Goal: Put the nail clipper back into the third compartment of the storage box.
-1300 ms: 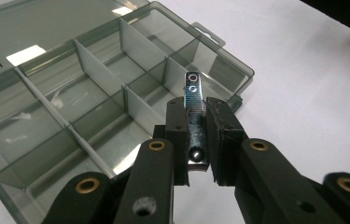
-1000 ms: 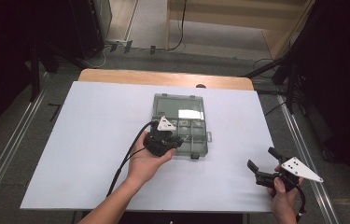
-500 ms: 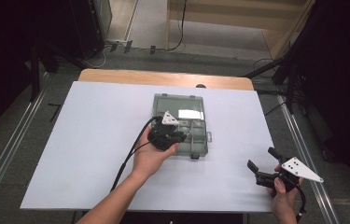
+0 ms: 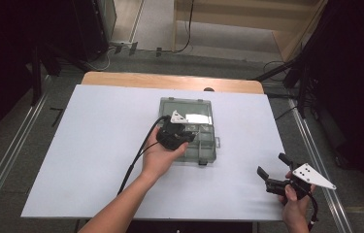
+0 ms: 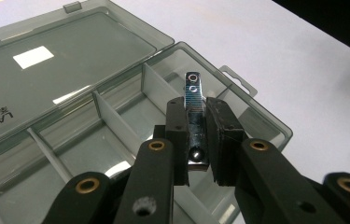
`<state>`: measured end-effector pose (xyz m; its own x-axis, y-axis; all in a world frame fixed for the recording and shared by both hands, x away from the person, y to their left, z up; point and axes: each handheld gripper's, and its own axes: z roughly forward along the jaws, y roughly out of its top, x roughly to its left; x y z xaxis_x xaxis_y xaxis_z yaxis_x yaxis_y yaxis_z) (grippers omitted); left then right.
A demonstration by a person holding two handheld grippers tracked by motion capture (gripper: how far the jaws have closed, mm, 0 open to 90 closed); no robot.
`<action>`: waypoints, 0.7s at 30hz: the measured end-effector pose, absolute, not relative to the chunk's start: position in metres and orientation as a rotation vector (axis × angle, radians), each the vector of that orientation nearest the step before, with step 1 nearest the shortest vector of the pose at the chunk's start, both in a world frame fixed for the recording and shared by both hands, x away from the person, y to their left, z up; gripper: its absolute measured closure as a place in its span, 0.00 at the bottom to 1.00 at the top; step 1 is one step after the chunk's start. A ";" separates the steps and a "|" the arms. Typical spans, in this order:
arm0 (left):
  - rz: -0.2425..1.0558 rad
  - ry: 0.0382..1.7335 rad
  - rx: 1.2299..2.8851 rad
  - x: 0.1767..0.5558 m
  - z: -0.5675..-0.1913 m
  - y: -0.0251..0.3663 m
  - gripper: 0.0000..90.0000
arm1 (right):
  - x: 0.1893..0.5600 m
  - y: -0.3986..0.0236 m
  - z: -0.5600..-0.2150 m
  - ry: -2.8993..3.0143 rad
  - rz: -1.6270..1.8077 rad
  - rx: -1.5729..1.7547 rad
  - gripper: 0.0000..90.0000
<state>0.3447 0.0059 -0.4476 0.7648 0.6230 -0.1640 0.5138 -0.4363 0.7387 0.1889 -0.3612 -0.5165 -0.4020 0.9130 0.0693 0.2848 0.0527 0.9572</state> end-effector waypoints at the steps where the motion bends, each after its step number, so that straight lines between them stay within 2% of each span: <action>1: 0.169 0.850 2.123 0.346 -0.448 0.006 0.89 | 0.189 -0.361 -0.517 1.745 1.369 1.203 0.02; 21: 0.187 0.924 2.090 0.365 -0.462 -0.011 0.89 | 0.189 -0.361 -0.516 1.751 1.371 1.200 0.02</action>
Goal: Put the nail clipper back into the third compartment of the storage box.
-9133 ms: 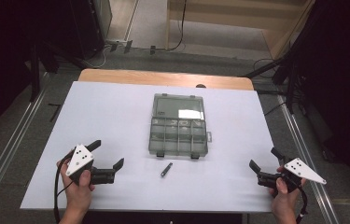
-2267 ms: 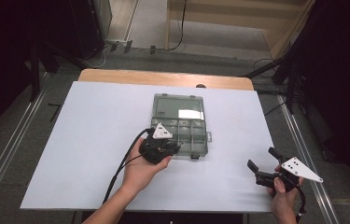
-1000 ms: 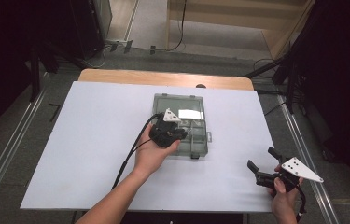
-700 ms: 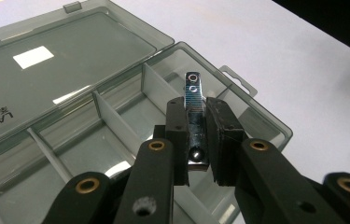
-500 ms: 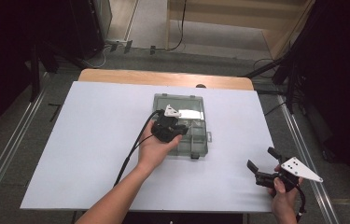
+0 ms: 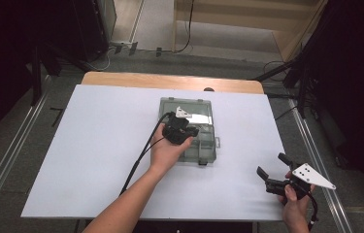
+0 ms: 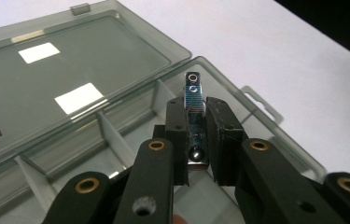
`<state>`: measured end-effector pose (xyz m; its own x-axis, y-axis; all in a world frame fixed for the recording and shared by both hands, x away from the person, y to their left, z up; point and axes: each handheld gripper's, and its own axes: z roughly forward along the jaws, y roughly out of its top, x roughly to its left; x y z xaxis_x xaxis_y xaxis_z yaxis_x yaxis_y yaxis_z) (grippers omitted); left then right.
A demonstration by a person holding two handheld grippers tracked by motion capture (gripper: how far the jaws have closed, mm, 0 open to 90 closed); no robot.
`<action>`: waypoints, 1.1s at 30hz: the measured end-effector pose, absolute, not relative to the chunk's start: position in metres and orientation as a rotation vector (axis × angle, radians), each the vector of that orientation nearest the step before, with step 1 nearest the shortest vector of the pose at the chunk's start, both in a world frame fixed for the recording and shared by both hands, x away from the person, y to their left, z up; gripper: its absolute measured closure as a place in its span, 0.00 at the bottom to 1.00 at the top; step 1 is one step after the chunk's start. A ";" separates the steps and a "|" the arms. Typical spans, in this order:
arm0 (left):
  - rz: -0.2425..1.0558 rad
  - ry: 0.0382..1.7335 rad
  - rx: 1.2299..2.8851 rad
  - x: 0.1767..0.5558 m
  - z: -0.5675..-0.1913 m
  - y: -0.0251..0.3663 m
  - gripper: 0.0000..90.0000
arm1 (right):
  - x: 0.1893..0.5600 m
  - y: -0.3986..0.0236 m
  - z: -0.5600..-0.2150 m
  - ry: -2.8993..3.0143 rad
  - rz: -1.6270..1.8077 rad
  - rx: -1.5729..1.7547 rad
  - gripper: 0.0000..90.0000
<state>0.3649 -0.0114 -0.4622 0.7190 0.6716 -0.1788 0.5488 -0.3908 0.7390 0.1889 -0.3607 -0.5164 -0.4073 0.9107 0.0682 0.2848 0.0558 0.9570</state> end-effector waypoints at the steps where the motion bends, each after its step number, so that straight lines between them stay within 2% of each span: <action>1: 0.194 0.936 2.088 0.366 -0.464 -0.012 0.89 | 0.189 -0.361 -0.516 1.751 1.371 1.199 0.02; 5: 0.208 0.964 2.042 0.369 -0.468 -0.011 0.87 | 0.189 -0.360 -0.516 1.751 1.371 1.199 0.02; 8: 0.211 0.976 2.020 0.369 -0.467 -0.010 0.44 | 0.189 -0.361 -0.516 1.752 1.372 1.197 0.02; 9: 0.211 0.976 2.020 0.369 -0.467 -0.010 0.25 | 0.189 -0.361 -0.516 1.752 1.372 1.197 0.02; 10: 0.223 0.977 2.018 0.368 -0.467 -0.009 0.25 | 0.189 -0.361 -0.516 1.752 1.372 1.198 0.02; 11: 0.203 0.959 2.013 0.368 -0.467 -0.007 0.11 | 0.189 -0.361 -0.516 1.752 1.372 1.197 0.02; 12: 0.183 0.953 1.999 0.368 -0.467 -0.004 0.03 | 0.189 -0.361 -0.516 1.751 1.373 1.199 0.02; 13: 0.179 0.956 1.970 0.366 -0.465 0.001 0.00 | 0.189 -0.360 -0.516 1.751 1.372 1.199 0.02; 33: 0.269 0.839 1.872 0.332 -0.451 0.052 0.00 | 0.189 -0.360 -0.517 1.754 1.354 1.193 0.02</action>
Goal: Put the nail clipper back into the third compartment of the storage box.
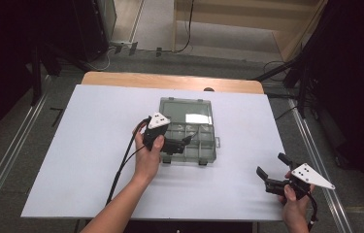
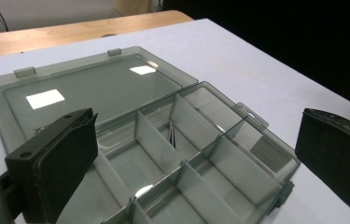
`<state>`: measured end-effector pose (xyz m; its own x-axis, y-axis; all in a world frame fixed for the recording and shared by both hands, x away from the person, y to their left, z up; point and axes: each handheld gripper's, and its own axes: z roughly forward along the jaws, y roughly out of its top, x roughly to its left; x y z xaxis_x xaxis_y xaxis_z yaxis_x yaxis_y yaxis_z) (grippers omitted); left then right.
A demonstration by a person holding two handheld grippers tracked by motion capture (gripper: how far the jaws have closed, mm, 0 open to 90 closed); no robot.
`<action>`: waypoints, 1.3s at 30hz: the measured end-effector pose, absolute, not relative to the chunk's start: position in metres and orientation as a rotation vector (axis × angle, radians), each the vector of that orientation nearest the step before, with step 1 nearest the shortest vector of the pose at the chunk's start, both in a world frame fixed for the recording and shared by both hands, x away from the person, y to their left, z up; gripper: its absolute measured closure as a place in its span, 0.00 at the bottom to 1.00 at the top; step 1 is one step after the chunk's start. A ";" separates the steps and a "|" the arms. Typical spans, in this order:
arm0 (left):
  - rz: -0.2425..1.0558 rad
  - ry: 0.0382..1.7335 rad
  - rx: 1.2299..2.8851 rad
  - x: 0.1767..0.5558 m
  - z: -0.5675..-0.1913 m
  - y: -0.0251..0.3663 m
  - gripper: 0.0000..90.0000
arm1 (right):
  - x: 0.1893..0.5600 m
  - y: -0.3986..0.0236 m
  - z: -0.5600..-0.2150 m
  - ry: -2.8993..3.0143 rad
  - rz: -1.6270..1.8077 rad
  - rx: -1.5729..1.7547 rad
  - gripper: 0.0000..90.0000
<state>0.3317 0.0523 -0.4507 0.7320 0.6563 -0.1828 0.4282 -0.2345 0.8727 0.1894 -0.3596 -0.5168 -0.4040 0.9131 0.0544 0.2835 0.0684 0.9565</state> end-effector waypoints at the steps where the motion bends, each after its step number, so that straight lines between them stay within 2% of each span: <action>1: 0.271 0.842 1.865 0.330 -0.450 0.055 0.00 | 0.189 -0.359 -0.517 1.754 1.353 1.194 0.02; 21: 0.346 0.792 1.803 0.300 -0.443 0.095 0.00 | 0.190 -0.359 -0.517 1.751 1.345 1.198 0.02; 39: 0.398 0.819 1.770 0.282 -0.455 0.136 0.00 | 0.190 -0.358 -0.517 1.750 1.337 1.205 0.02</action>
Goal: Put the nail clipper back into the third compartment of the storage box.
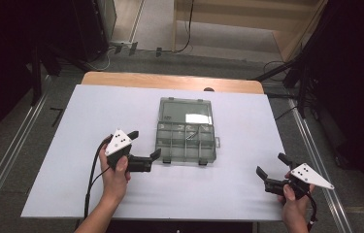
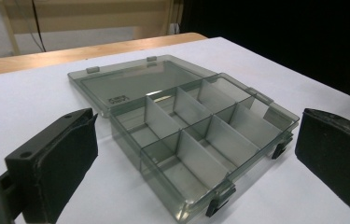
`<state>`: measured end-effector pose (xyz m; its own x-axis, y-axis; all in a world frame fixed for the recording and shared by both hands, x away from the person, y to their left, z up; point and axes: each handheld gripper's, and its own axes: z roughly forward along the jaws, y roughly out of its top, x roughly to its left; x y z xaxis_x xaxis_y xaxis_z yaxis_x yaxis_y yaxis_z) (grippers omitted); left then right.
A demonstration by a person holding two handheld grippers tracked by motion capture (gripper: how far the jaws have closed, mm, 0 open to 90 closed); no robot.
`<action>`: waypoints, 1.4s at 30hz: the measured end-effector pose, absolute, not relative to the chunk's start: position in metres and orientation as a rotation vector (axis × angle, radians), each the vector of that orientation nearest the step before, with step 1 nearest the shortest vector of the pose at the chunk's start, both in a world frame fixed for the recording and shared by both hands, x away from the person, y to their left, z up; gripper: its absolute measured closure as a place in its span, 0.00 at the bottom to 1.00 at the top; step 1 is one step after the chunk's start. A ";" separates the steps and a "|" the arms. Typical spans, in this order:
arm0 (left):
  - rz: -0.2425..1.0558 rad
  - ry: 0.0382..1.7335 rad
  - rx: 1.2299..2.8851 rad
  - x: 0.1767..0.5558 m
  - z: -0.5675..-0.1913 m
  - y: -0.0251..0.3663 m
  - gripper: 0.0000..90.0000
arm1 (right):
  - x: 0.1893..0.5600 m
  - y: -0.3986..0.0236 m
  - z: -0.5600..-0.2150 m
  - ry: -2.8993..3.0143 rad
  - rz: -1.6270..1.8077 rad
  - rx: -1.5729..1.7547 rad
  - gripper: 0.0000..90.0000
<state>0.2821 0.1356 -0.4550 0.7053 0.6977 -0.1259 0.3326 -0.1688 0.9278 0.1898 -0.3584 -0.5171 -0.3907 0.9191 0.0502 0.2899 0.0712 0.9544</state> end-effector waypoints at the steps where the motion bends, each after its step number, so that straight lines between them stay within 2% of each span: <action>1: 0.401 0.822 1.765 0.281 -0.456 0.138 0.00 | 0.190 -0.358 -0.517 1.749 1.337 1.206 0.02; 10: 0.460 0.802 1.752 0.272 -0.464 0.164 0.00 | 0.190 -0.358 -0.517 1.748 1.330 1.210 0.02; 19: 0.479 0.877 1.757 0.265 -0.476 0.197 0.00 | 0.189 -0.359 -0.517 1.743 1.337 1.218 0.02; 28: 0.544 0.930 1.749 0.259 -0.483 0.243 0.00 | 0.189 -0.359 -0.518 1.733 1.311 1.231 0.02; 42: 0.632 0.999 1.735 0.247 -0.488 0.289 0.00 | 0.188 -0.361 -0.518 1.696 1.302 1.277 0.02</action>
<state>0.2470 0.2892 -0.4878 0.5230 0.8515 -0.0368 0.3316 -0.1635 0.9291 0.1878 -0.3612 -0.5182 -0.3230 0.9439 0.0684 0.3099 0.0372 0.9501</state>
